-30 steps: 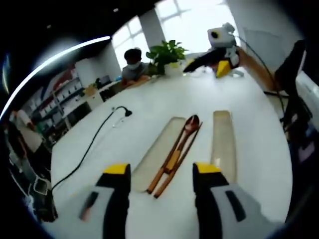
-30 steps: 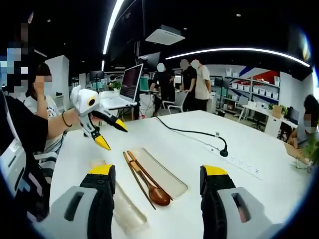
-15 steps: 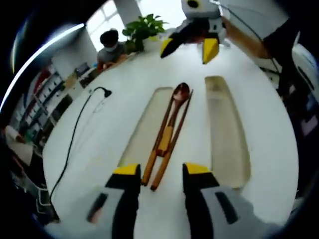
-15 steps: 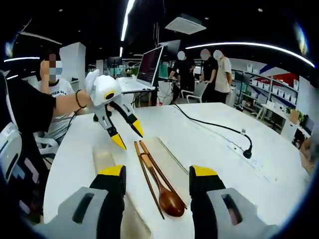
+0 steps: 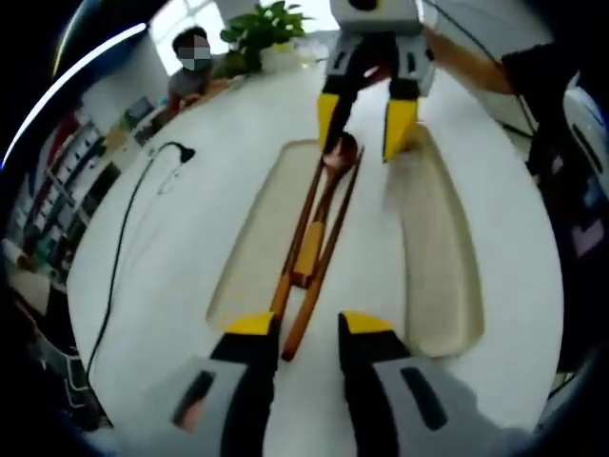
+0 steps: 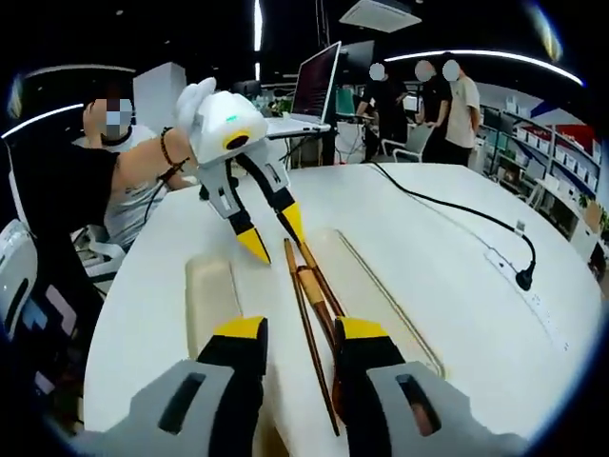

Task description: Arrange the utensils inside the cutlery case until each visible utensil rests in its matching compartment.

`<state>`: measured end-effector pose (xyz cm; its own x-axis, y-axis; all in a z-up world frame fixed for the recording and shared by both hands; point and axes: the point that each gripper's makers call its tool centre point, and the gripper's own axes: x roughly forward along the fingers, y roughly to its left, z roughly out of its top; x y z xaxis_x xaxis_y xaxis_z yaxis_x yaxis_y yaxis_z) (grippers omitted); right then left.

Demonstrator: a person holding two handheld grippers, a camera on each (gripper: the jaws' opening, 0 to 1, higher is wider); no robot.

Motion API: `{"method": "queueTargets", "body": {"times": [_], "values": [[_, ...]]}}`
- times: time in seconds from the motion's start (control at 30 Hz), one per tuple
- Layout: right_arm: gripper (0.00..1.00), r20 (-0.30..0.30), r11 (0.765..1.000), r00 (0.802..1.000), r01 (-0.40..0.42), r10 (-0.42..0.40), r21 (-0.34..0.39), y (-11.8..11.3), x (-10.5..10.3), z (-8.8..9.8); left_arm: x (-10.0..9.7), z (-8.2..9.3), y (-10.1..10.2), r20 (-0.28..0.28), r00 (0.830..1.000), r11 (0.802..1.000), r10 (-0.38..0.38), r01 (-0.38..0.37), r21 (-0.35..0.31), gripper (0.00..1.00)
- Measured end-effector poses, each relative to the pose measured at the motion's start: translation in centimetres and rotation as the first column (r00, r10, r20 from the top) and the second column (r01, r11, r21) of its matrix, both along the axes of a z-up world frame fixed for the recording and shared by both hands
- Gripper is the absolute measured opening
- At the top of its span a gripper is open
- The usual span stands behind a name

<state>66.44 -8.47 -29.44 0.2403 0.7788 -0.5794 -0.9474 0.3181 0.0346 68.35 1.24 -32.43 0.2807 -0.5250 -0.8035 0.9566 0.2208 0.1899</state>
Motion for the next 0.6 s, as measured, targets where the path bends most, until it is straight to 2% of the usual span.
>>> {"method": "queueTargets", "body": {"times": [0.07, 0.23, 0.27, 0.3, 0.37, 0.6], "values": [[0.26, -0.005, 1.0, 1.0, -0.006, 0.006, -0.015, 0.1, 0.0, -0.3, -0.3, -0.2, -0.1, -0.029, 1.0, 1.0, -0.005, 0.005, 0.0, 0.25], [0.24, -0.043, 0.998, 0.998, -0.037, 0.036, -0.041, 0.9, -0.7, -1.5, -0.3, -0.6, -0.2, -0.032, 0.999, 1.0, -0.016, 0.016, 0.013, 0.24], [0.24, -0.044, 0.998, 0.998, -0.04, 0.038, -0.054, 1.0, -0.8, -1.9, -0.4, -0.7, -0.2, -0.034, 0.999, 1.0, -0.02, 0.021, 0.018, 0.24], [0.24, -0.045, 0.994, 0.998, -0.046, 0.042, -0.097, 0.7, -0.8, -2.6, -0.4, -0.8, -0.2, -0.033, 0.999, 0.999, -0.025, 0.026, 0.025, 0.23], [0.23, -0.043, 0.992, 0.998, -0.051, 0.046, -0.117, 0.9, -0.6, -3.2, -0.3, -0.9, -0.2, -0.039, 0.999, 0.999, -0.025, 0.026, 0.027, 0.23], [0.21, -0.075, 0.991, 0.996, -0.051, 0.042, -0.121, 1.4, -0.2, -4.0, -0.6, -1.2, -0.3, -0.09, 0.995, 0.998, -0.045, 0.049, 0.038, 0.2]]}}
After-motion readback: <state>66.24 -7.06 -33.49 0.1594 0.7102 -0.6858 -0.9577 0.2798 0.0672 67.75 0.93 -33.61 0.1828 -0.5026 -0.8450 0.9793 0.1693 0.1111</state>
